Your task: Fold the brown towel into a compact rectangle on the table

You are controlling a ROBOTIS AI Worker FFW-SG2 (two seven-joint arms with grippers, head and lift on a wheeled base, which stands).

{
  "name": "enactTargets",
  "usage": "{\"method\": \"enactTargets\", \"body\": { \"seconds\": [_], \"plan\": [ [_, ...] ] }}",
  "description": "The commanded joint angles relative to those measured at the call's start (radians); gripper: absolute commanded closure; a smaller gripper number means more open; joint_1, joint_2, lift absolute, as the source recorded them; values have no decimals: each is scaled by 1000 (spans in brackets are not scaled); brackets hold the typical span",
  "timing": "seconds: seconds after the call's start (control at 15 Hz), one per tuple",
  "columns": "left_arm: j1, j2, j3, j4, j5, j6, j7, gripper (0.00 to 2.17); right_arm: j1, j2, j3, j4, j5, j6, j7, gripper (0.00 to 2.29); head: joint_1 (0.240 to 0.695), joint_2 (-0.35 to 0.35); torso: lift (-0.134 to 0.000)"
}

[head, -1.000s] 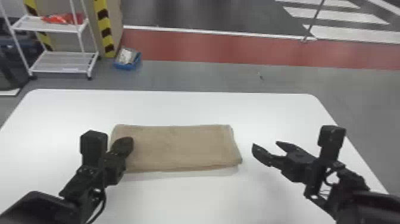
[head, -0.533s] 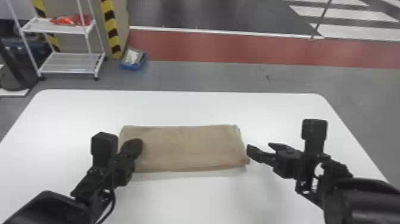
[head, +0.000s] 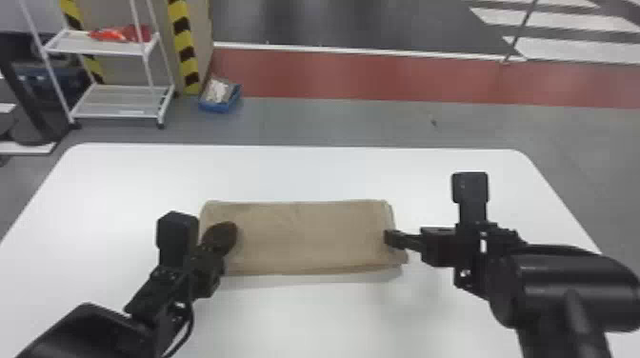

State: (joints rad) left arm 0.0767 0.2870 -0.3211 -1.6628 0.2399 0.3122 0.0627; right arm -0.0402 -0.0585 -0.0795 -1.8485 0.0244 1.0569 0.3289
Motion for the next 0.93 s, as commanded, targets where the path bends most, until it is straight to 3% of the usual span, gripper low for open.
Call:
{"method": "enactTargets", "body": {
  "seconds": [0.0,0.4,0.87],
  "plan": [
    [2,1,1,0,-1,0,-1,1737,-21,0,6,37,-9,1,-1,289,695,-91,-124],
    [0,1,1,-2,-1,3,-8,1737,-35,0,0,28,-84,10,9,289,695,-73,-124],
    [-3,1,5,2,-4,6,-14,1737,-93,0,4,104,-81,32,19,377,695,-64,-124]
  ]
}}
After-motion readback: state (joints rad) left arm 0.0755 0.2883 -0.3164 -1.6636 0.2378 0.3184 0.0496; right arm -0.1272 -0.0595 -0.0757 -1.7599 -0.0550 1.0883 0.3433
